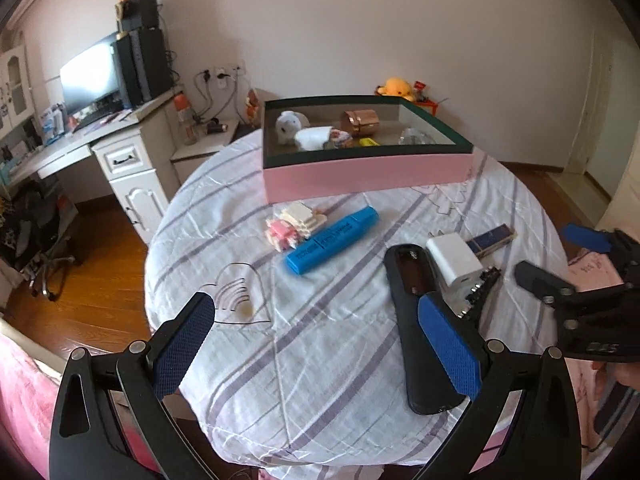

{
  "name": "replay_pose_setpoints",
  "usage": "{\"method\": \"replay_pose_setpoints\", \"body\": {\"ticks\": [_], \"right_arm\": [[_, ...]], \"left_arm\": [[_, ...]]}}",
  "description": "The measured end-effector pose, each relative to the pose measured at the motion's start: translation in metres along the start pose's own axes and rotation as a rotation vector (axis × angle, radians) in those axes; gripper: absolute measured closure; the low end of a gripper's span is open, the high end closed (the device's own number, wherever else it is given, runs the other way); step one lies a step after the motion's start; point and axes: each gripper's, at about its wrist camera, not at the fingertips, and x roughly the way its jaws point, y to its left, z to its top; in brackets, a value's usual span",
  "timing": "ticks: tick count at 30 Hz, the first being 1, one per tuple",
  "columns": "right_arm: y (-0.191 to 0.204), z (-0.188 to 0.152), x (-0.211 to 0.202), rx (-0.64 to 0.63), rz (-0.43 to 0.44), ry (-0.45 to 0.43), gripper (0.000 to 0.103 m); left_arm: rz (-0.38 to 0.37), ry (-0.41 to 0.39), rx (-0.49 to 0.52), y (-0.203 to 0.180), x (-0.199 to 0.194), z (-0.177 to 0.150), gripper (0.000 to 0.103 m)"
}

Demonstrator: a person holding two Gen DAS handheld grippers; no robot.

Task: Organize rigid objects
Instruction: 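Grasp the black phone case with the left gripper while the right grasps the black hair clip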

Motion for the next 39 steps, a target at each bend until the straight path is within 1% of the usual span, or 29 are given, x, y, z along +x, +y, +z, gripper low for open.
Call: {"method": "replay_pose_setpoints", "body": {"ticks": [2, 8, 12, 15, 18, 22, 23, 25, 27, 29, 30, 33, 34, 35, 36, 37, 38, 39], "right_arm": [[0.003, -0.001, 0.007, -0.006, 0.008, 0.013, 0.000], [0.009, -0.006, 0.027, -0.032, -0.013, 0.060, 0.000], [-0.002, -0.009, 0.032, -0.011, -0.025, 0.077, 0.000], [-0.016, -0.010, 0.030, 0.015, -0.043, 0.076, 0.000], [-0.028, -0.011, 0.029, 0.038, -0.059, 0.078, 0.000], [-0.036, -0.015, 0.029, 0.055, -0.059, 0.086, 0.000], [-0.037, -0.014, 0.030, 0.055, -0.057, 0.089, 0.000], [-0.038, -0.016, 0.031, 0.058, -0.053, 0.092, 0.000], [-0.038, -0.017, 0.031, 0.060, -0.045, 0.094, 0.000], [-0.037, -0.017, 0.033, 0.058, -0.036, 0.096, 0.000], [-0.036, -0.018, 0.034, 0.056, -0.032, 0.097, 0.000], [-0.034, -0.018, 0.034, 0.054, -0.025, 0.097, 0.000], [-0.033, -0.018, 0.034, 0.054, -0.022, 0.096, 0.000], [-0.033, -0.018, 0.033, 0.055, -0.021, 0.093, 0.000], [-0.031, -0.018, 0.032, 0.055, -0.016, 0.090, 0.000], [-0.028, -0.018, 0.032, 0.056, -0.010, 0.089, 0.000], [-0.027, -0.019, 0.031, 0.057, -0.004, 0.086, 0.000], [-0.023, -0.019, 0.030, 0.063, 0.013, 0.081, 0.000]], "left_arm": [[-0.015, -0.001, 0.011, -0.001, 0.001, 0.000, 0.000], [-0.012, 0.032, 0.025, -0.005, 0.013, -0.003, 0.000], [-0.050, 0.059, 0.053, -0.017, 0.021, -0.007, 0.000], [-0.081, 0.071, 0.109, -0.037, 0.028, -0.011, 0.000], [-0.077, 0.084, 0.148, -0.051, 0.037, -0.014, 0.000], [-0.049, 0.099, 0.139, -0.051, 0.051, -0.016, 0.001], [-0.054, 0.107, 0.144, -0.052, 0.054, -0.017, 0.001], [-0.085, 0.131, 0.125, -0.051, 0.059, -0.018, 0.001], [-0.079, 0.154, 0.127, -0.054, 0.064, -0.020, 0.001], [-0.060, 0.155, 0.158, -0.060, 0.069, -0.023, 0.001], [-0.066, 0.137, 0.154, -0.060, 0.068, -0.024, 0.002], [-0.103, 0.146, 0.130, -0.053, 0.068, -0.022, 0.012], [-0.100, 0.143, 0.129, -0.051, 0.067, -0.022, 0.020], [-0.099, 0.139, 0.129, -0.049, 0.065, -0.022, 0.030], [-0.101, 0.136, 0.130, -0.047, 0.063, -0.022, 0.037], [-0.104, 0.134, 0.135, -0.046, 0.062, -0.022, 0.046], [-0.106, 0.132, 0.140, -0.045, 0.061, -0.023, 0.052], [-0.109, 0.130, 0.146, -0.044, 0.059, -0.024, 0.053]]}}
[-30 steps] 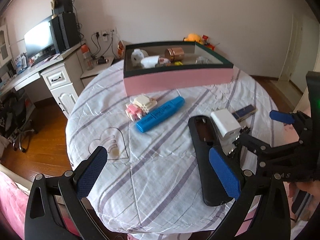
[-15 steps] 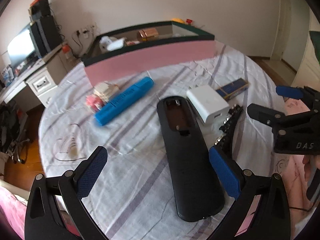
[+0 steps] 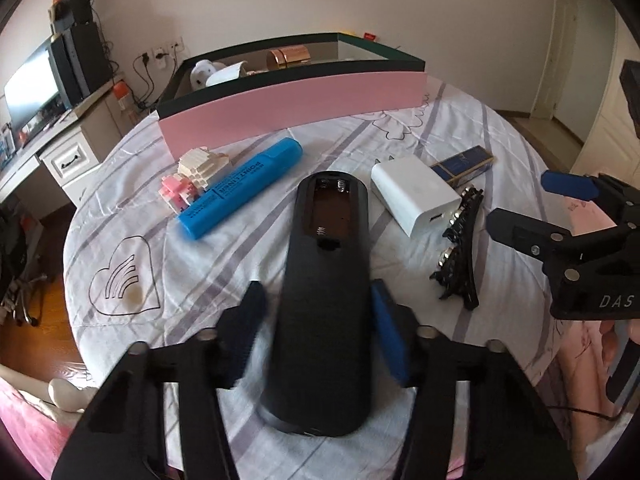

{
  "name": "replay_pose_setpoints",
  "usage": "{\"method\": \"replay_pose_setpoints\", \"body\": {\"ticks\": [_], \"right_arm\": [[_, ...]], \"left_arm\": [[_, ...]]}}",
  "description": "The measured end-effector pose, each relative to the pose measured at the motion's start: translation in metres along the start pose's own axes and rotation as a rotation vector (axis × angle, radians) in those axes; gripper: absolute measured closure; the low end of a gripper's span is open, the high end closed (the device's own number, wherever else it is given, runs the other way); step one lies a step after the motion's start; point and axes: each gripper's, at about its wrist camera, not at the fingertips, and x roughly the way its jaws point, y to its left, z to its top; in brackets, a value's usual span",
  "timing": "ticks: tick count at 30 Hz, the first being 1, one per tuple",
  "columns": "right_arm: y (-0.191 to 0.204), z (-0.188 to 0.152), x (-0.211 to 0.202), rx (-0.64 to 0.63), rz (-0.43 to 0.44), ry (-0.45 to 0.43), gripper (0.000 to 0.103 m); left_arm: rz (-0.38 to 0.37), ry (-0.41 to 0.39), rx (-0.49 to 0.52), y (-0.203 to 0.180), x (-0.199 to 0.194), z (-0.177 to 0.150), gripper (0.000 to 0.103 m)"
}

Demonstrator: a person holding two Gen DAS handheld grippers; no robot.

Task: Organize rigid objects
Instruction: 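Grasp the black phone case with the left gripper while the right grasps the black hair clip, then carry the phone case and hair clip into the pink box and open both grippers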

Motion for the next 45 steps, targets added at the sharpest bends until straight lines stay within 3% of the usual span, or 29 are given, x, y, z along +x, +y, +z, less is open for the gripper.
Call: {"method": "replay_pose_setpoints", "body": {"ticks": [4, 15, 16, 18, 20, 24, 26, 30, 31, 33, 34, 35, 45], "right_arm": [[0.017, -0.002, 0.001, -0.003, 0.055, 0.005, 0.000], [0.040, -0.002, 0.022, -0.007, 0.051, 0.043, 0.001], [0.038, -0.004, 0.020, -0.022, 0.052, 0.041, 0.005], [0.033, -0.006, 0.016, -0.047, 0.024, 0.037, 0.033], [0.024, -0.007, 0.012, -0.047, 0.025, 0.037, 0.051], [0.001, -0.010, 0.003, -0.023, 0.027, 0.045, 0.067], [-0.008, -0.012, 0.000, -0.007, 0.021, 0.040, 0.067], [-0.018, -0.011, 0.001, 0.036, 0.036, 0.028, 0.065], [-0.018, -0.010, 0.001, 0.045, 0.032, 0.021, 0.063], [-0.017, -0.008, 0.002, 0.046, 0.013, 0.012, 0.046], [-0.017, -0.007, 0.002, 0.049, 0.008, 0.006, 0.044], [-0.017, -0.007, 0.003, 0.051, 0.008, 0.005, 0.044], [-0.020, 0.003, 0.018, 0.055, -0.017, 0.002, 0.047]], "left_arm": [[0.009, -0.003, -0.007, 0.004, -0.003, -0.003, 0.054], [0.007, 0.003, -0.021, 0.015, -0.012, -0.013, 0.053], [0.007, 0.002, -0.022, 0.016, -0.013, -0.014, 0.052], [0.001, 0.000, -0.022, 0.017, -0.012, -0.015, 0.052], [0.006, 0.004, -0.024, 0.018, -0.010, -0.014, 0.044], [0.018, 0.013, -0.038, 0.018, -0.005, -0.009, 0.031], [0.018, 0.012, -0.048, 0.018, -0.002, -0.008, 0.022], [0.033, -0.013, -0.055, 0.014, 0.004, -0.006, 0.017], [0.035, -0.023, -0.058, 0.014, 0.004, -0.006, 0.021], [0.024, -0.034, -0.049, 0.012, 0.002, -0.006, 0.037], [0.015, -0.039, -0.035, 0.010, 0.000, -0.006, 0.050], [0.015, -0.040, -0.026, 0.008, -0.001, -0.005, 0.056], [0.020, -0.021, -0.067, -0.001, 0.001, 0.000, 0.059]]}}
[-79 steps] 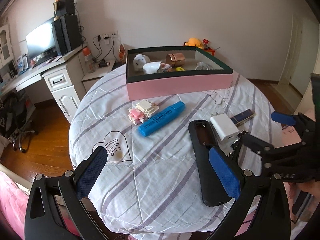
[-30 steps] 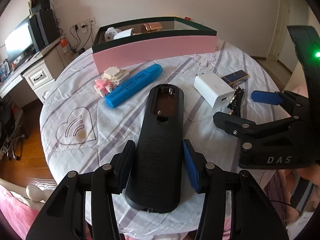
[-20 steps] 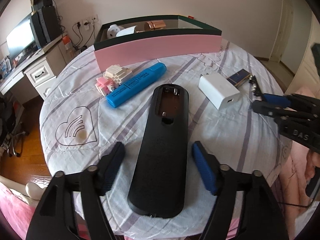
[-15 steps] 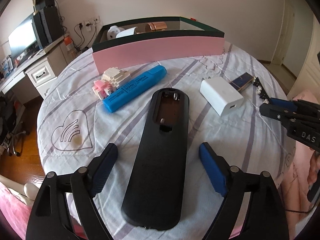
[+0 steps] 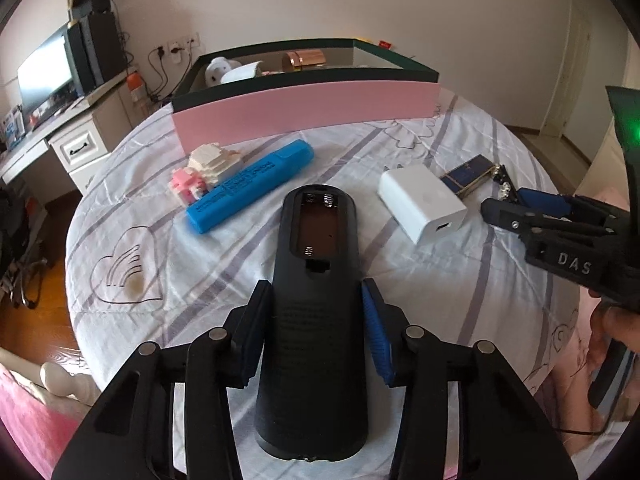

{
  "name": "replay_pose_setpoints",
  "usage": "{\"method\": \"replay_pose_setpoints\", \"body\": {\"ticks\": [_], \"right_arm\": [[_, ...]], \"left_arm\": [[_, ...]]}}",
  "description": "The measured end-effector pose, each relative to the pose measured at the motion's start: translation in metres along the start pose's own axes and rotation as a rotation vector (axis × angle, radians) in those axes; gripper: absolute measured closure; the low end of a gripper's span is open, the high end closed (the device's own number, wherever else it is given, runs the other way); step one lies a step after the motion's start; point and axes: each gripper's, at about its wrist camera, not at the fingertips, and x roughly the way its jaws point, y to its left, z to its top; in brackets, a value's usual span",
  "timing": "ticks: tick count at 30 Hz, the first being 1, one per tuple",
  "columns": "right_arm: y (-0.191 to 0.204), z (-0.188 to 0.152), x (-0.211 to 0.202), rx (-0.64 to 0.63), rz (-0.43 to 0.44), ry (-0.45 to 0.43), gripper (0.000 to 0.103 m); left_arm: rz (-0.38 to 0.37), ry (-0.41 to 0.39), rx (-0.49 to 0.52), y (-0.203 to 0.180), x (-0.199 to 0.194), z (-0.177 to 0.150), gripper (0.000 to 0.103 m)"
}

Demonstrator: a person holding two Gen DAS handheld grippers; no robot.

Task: Organize rigid objects
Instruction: 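Carry the phone case and hair clip into the pink box and open both grippers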

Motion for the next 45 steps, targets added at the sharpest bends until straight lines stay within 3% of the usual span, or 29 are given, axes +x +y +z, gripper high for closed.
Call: {"method": "replay_pose_setpoints", "body": {"ticks": [3, 5, 9, 11, 23, 45], "right_arm": [[-0.001, -0.001, -0.001, -0.031, -0.013, 0.005, 0.069], [-0.005, -0.001, -0.003, -0.028, -0.004, 0.012, 0.078], [-0.010, -0.003, -0.006, -0.019, 0.004, 0.015, 0.084], [-0.010, -0.004, -0.008, -0.022, 0.008, 0.015, 0.084], [-0.016, 0.000, -0.027, 0.029, 0.099, -0.014, 0.084], [0.020, 0.037, -0.055, -0.090, 0.161, -0.105, 0.083]], "left_arm": [[0.002, -0.013, 0.013, -0.002, 0.003, 0.000, 0.057], [-0.019, -0.015, 0.005, 0.000, 0.006, 0.002, 0.054], [-0.016, -0.011, 0.014, -0.003, 0.008, 0.005, 0.052], [-0.009, -0.017, -0.002, -0.001, 0.006, 0.005, 0.059], [-0.037, -0.039, 0.004, 0.002, -0.009, 0.008, 0.059], [-0.012, -0.161, 0.026, 0.015, -0.048, 0.053, 0.059]]}}
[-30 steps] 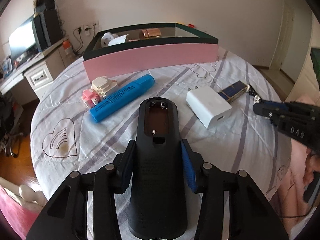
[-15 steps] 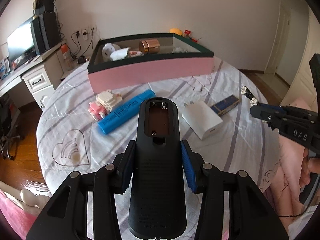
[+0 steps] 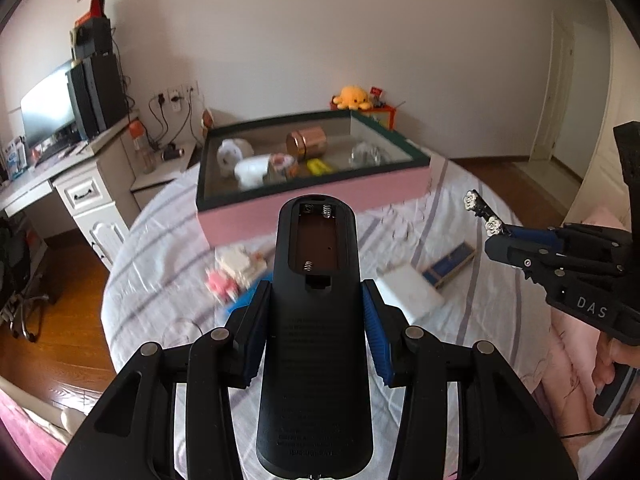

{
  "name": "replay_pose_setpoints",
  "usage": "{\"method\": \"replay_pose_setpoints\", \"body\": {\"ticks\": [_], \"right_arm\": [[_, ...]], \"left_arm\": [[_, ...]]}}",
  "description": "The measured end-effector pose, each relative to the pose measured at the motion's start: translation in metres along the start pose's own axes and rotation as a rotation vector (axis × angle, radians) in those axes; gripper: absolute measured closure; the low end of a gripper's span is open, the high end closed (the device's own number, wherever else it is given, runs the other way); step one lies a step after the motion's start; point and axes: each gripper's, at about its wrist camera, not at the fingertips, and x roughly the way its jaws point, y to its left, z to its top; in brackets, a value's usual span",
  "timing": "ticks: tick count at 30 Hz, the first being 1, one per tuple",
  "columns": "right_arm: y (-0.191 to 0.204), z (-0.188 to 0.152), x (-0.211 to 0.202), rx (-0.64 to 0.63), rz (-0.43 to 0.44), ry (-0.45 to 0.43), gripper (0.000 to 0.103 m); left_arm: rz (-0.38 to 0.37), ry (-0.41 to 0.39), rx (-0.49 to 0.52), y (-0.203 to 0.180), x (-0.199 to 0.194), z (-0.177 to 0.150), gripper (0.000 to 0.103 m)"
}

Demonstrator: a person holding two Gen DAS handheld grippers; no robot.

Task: Organize rigid objects
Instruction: 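Carry the phone case and hair clip into the pink box and open both grippers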

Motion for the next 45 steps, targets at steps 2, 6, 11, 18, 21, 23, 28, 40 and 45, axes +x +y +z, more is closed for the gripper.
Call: {"method": "replay_pose_setpoints", "body": {"ticks": [2, 6, 11, 18, 21, 23, 28, 40, 45], "right_arm": [[0.003, 0.008, -0.003, -0.018, 0.003, -0.016, 0.083], [0.009, 0.024, -0.005, -0.050, 0.012, -0.038, 0.083], [0.015, 0.040, -0.002, -0.081, 0.024, -0.057, 0.083], [0.016, 0.074, 0.011, -0.129, 0.048, -0.070, 0.083], [0.015, 0.089, 0.023, -0.154, 0.047, -0.060, 0.083], [0.012, 0.104, 0.036, -0.167, 0.038, -0.049, 0.083], [0.004, 0.135, 0.073, -0.192, 0.028, 0.003, 0.083], [-0.037, 0.176, 0.192, -0.147, -0.006, 0.195, 0.083], [-0.045, 0.184, 0.221, -0.147, -0.031, 0.250, 0.083]], "left_arm": [[0.011, -0.017, 0.011, 0.000, -0.002, 0.009, 0.059], [0.020, -0.038, 0.027, 0.000, -0.004, 0.023, 0.059], [0.012, -0.063, 0.042, 0.002, -0.004, 0.040, 0.059], [-0.124, -0.085, 0.016, 0.018, 0.008, 0.072, 0.059], [-0.119, -0.065, 0.013, 0.030, 0.025, 0.088, 0.059], [-0.119, -0.043, 0.006, 0.039, 0.039, 0.100, 0.059], [-0.036, 0.038, 0.017, 0.059, 0.091, 0.126, 0.059], [0.011, 0.204, 0.084, 0.065, 0.204, 0.176, 0.059], [0.053, 0.251, 0.116, 0.063, 0.234, 0.186, 0.059]]}}
